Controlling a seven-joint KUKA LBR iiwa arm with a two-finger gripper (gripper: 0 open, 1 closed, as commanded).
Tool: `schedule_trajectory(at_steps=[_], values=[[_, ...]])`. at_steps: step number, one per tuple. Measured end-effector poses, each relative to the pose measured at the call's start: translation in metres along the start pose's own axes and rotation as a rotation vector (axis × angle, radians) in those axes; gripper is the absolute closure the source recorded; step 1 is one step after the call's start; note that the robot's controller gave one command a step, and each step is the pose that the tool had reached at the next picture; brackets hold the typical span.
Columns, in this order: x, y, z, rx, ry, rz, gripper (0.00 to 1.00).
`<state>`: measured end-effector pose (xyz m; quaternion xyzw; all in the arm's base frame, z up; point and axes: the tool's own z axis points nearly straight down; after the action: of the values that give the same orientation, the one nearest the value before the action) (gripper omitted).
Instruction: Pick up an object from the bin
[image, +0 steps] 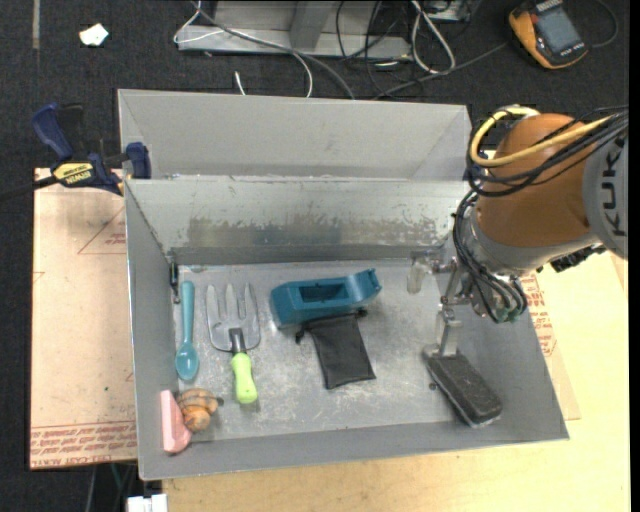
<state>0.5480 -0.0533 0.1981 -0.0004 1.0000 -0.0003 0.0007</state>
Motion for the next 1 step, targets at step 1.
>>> schedule_trajectory(at_steps=[1], values=[[0.0,0.0,0.0,0.0,0.0,0.0,0.0]])
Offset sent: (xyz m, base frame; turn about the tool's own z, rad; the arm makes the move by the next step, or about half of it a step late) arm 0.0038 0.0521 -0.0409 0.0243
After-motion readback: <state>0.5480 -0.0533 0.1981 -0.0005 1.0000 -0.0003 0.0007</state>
